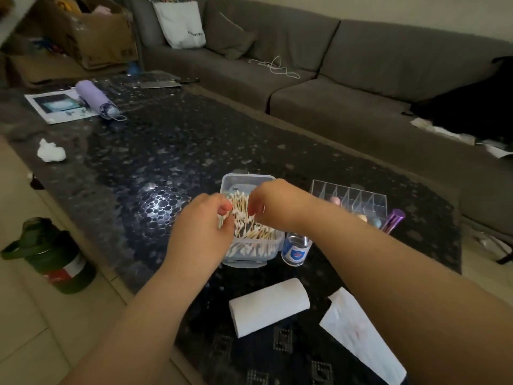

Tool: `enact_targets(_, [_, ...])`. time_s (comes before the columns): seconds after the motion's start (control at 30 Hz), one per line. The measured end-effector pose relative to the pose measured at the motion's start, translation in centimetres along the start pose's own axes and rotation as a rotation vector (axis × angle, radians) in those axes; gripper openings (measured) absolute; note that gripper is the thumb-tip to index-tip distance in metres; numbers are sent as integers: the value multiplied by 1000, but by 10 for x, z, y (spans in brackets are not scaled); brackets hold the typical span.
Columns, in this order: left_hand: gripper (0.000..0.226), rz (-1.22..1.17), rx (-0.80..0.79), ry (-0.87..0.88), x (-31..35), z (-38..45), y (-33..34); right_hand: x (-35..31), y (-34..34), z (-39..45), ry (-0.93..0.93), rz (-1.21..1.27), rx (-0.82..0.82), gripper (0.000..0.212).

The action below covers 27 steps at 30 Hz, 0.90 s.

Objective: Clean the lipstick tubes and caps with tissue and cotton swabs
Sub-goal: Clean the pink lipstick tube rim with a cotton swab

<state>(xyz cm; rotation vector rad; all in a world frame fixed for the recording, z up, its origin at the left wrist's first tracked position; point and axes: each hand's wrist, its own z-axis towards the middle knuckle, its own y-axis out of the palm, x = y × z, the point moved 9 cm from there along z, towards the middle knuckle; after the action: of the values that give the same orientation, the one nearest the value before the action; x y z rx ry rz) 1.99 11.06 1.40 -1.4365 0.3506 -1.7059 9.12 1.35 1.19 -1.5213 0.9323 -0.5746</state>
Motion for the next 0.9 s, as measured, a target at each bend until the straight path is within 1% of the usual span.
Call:
enact_targets(0.1, [16,-27,9,-15,-6,7,0,4,19,21,7,-171,-139,34])
enact_targets(0.3, [16,-115,-11,-95,-15,11,1,-2,32,36,12,-324,-281,34])
enact_targets(0.43, [15,-114,-9,-92,-14,11,2,-4,38,41,29,-380,-336,34])
enact_targets(0.57, [15,-107,-18,-92,-16,10,2,-3,42,42,28,-368,-326,33])
enact_targets(0.67, [14,-116,-18,-92,-17,10,1,-6,38,42,-25,-404,-282,28])
enact_targets(0.73, [14,-121,-16,-88,-17,10,0,-7,26,39,-80,-443,-189,25])
enact_targets(0.77, [13,-121,-13,-85,-17,9,0,-7,16,37,-102,-434,-112,23])
enact_targets(0.83, [13,-130,-9,-83,-15,9,-1,-3,-10,26,-106,-344,36,19])
enact_targets(0.9, [12,-148,-11,-89,-13,8,-1,7,-32,7,-54,-204,115,17])
